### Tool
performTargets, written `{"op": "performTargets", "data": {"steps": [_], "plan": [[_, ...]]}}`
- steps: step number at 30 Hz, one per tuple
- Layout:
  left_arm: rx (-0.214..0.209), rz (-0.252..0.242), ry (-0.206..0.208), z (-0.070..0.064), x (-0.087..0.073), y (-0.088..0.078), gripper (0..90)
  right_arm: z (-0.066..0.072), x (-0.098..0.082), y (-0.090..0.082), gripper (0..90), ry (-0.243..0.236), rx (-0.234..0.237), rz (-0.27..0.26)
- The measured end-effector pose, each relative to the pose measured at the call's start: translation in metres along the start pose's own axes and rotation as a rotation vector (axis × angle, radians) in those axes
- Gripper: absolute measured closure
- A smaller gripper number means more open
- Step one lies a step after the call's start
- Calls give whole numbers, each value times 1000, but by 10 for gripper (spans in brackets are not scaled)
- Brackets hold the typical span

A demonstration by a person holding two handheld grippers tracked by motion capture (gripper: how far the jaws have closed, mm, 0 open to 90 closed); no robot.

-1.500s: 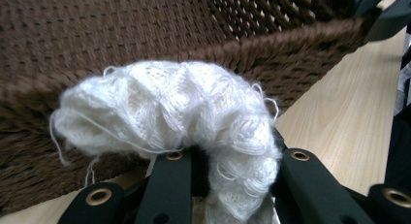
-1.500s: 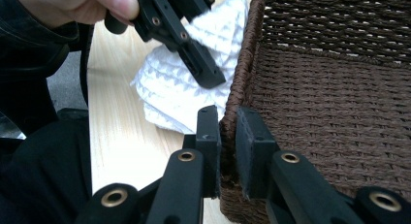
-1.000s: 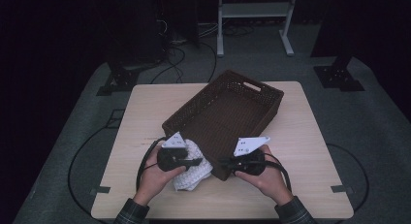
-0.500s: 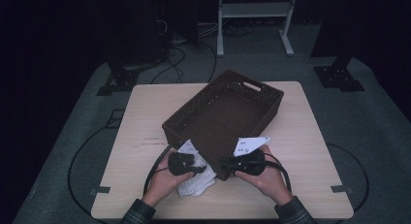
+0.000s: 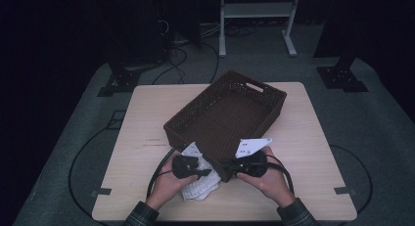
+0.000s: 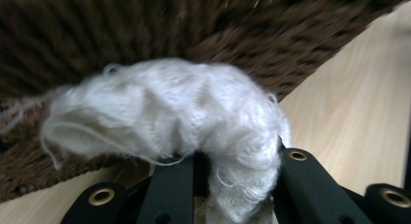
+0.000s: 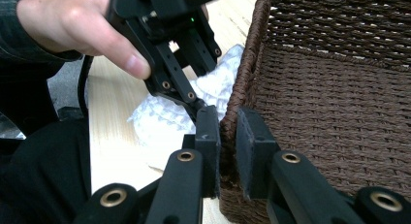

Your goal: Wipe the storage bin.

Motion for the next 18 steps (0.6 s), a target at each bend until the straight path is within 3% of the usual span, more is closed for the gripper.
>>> {"op": "performTargets", "data": {"steps": [3,5,16,18], "plan": [[-19,-21,1,-4,4,-6,747,0,0,0,793,0,-1,0],[-48,-64,-11,-9,11,-13,747,0,0,1,793,1,0,0],[-47,-118,23,-19,25,-32,746,1,1,1,793,1,-2,0],[-67,-137,19,-22,28,-35,747,0,1,1,793,1,-1,0]]}}
Point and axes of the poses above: each handheld gripper's, and its own axes: y roughly forward along the jaws, x roughly out of its top, z roughly to its left, the point moved 10 cm from there along y, roughly forward along the jaws, and after that the axes turned 2 degrees about -y, right-handed, at the moved point
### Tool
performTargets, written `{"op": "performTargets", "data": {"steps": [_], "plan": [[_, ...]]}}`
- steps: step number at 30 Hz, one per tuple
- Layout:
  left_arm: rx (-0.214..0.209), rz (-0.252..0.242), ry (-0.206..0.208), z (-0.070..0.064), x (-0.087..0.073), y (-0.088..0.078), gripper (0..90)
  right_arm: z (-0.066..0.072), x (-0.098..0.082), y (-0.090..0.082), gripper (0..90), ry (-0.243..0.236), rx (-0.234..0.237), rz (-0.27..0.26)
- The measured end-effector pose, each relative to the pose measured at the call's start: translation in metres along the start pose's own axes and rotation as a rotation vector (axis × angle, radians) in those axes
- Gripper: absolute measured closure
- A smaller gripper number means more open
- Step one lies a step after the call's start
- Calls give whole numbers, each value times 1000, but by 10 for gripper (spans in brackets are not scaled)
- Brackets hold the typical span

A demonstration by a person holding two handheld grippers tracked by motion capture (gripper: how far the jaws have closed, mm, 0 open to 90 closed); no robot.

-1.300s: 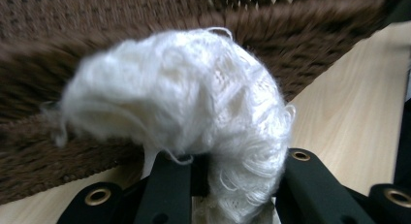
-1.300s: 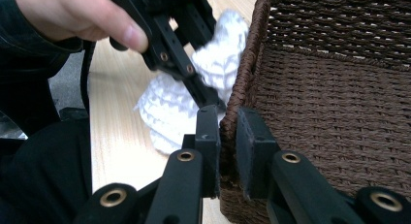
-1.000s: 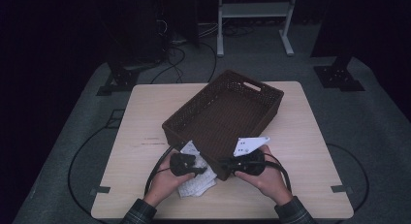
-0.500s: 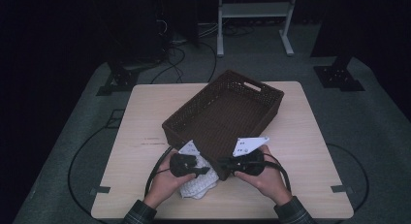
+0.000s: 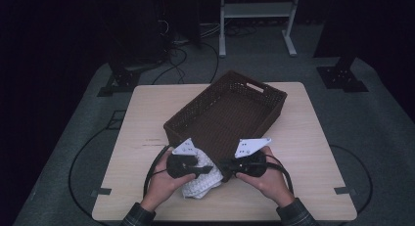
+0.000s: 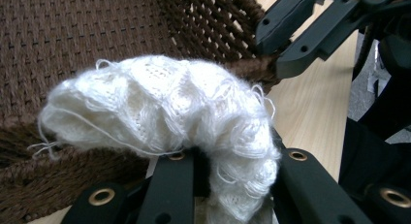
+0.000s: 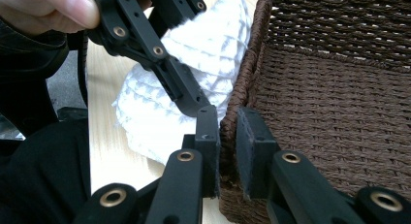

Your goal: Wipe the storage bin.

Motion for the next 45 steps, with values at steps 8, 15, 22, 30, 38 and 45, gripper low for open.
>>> {"op": "performTargets", "data": {"steps": [8,15,22,30,38,45], "plan": [[-10,13,4,-6,-2,9,748,0,0,0,793,-1,1,0],[-16,51,2,-7,-12,26,747,0,0,0,793,-2,0,0],[-15,135,11,-4,-31,45,745,0,0,0,793,-5,0,-1],[-24,167,-2,-2,-39,48,743,0,0,0,789,-4,1,0],[10,114,-38,10,-40,20,742,-6,6,-15,737,-8,-39,-45],[53,98,-95,29,-52,-1,743,-8,-2,-35,877,-2,-68,-49]]}}
Point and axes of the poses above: each handheld gripper's, and its own axes: y roughly forward along the jaws, x roughly out of its top, z roughly to its left, the point moved 10 cm from there along y, roughly forward along the jaws, and after that the axes turned 2 degrees about -y, right-handed, at the moved point
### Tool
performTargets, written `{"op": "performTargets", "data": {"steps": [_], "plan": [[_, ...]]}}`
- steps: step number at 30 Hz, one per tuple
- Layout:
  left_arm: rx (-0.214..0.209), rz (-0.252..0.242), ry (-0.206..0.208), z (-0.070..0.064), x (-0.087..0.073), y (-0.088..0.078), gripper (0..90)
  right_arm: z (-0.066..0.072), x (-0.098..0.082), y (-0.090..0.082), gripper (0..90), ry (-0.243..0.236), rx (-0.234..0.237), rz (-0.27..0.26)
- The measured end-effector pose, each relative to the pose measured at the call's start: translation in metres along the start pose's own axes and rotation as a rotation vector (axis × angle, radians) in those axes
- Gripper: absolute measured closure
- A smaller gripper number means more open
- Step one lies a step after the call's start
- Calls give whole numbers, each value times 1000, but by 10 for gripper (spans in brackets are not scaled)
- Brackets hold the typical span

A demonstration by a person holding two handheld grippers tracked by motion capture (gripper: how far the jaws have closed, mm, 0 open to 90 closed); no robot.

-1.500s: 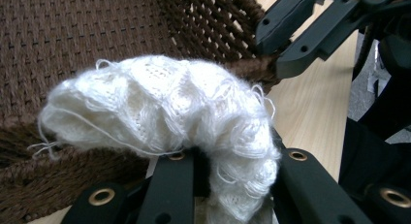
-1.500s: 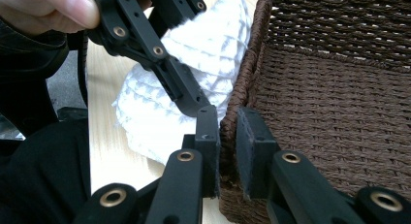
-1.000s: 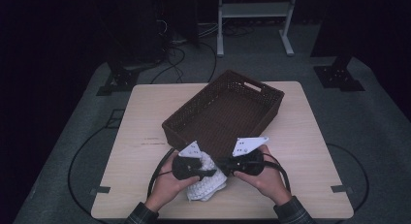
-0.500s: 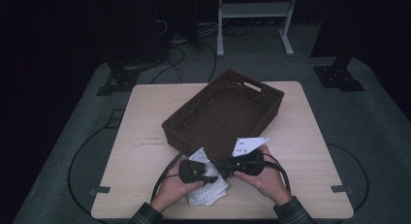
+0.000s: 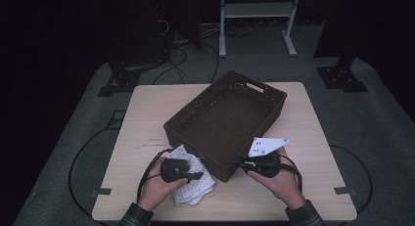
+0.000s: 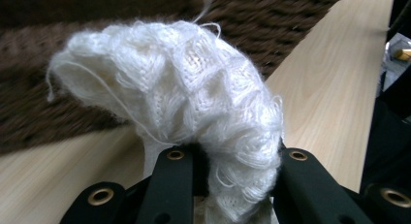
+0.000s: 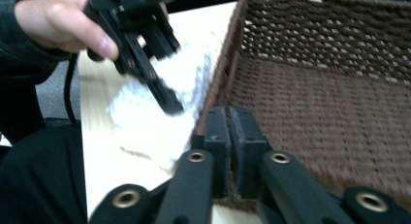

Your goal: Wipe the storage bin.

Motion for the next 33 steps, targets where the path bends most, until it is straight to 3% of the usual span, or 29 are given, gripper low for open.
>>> {"op": "performTargets", "data": {"steps": [6,13,21,33], "plan": [[36,-12,-27,13,-11,-12,742,-8,-19,-2,893,38,-16,30],[57,-27,-59,23,-20,-25,744,-10,-25,9,893,43,-14,51],[70,-28,-58,25,-22,-28,743,-6,-15,21,893,32,4,39],[73,-37,-68,25,-23,-32,743,2,7,56,894,-2,40,29]]}}
Point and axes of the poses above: each handheld gripper's, and its own axes: y roughly forward along the jaws, x roughly out of its top, z roughly to its left, the point moved 10 cm from there along y, roughly forward along the jaws, and after that the axes turned 2 degrees about -y, right-handed, at the moved point
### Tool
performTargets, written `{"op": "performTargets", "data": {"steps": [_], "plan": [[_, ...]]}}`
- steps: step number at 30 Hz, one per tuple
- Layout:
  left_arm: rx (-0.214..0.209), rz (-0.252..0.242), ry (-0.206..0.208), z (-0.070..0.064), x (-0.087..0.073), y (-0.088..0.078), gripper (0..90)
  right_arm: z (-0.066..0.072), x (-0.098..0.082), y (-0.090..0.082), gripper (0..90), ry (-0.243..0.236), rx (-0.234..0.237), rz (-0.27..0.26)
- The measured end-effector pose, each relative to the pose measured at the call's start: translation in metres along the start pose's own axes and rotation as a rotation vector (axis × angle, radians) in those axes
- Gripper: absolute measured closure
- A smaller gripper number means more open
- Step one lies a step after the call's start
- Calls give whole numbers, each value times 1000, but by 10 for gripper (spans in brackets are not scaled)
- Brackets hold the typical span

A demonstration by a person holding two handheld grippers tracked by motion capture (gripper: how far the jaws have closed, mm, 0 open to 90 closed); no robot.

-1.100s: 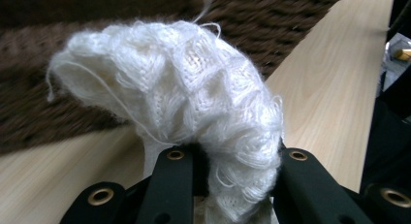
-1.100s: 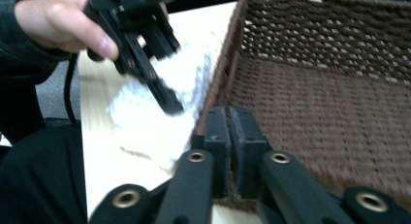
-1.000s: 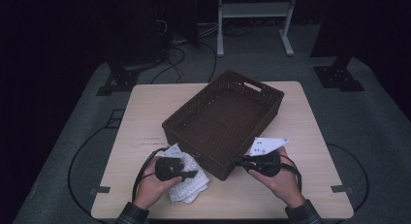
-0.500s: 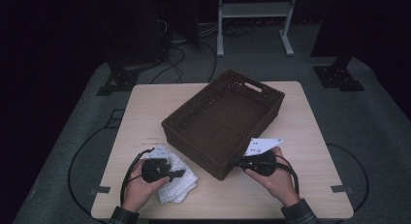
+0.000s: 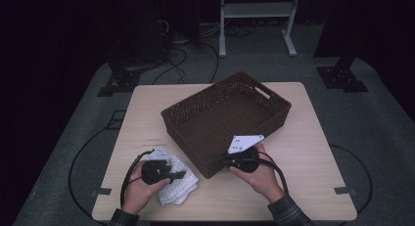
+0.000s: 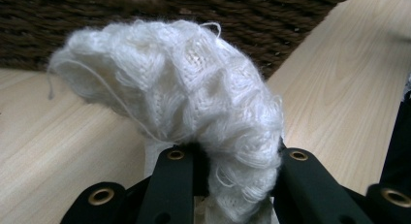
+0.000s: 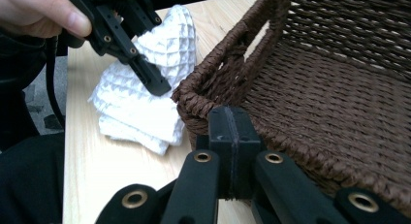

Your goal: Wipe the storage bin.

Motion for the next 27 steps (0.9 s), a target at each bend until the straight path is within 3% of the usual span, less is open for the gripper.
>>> {"op": "performTargets", "data": {"steps": [18,27], "plan": [[-1,-6,-5,1,-3,-4,743,-8,36,48,894,-15,2,-9],[1,-3,3,1,-4,-2,743,-18,50,68,892,-8,-9,-19]]}}
Point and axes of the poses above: each handheld gripper's, and its own axes: y roughly forward along the jaws, x roughly out of its top, z roughly to its left, the point moved 10 cm from there along y, roughly forward along the jaws, and after that the axes turned 2 degrees about -y, right-handed, at the moved point
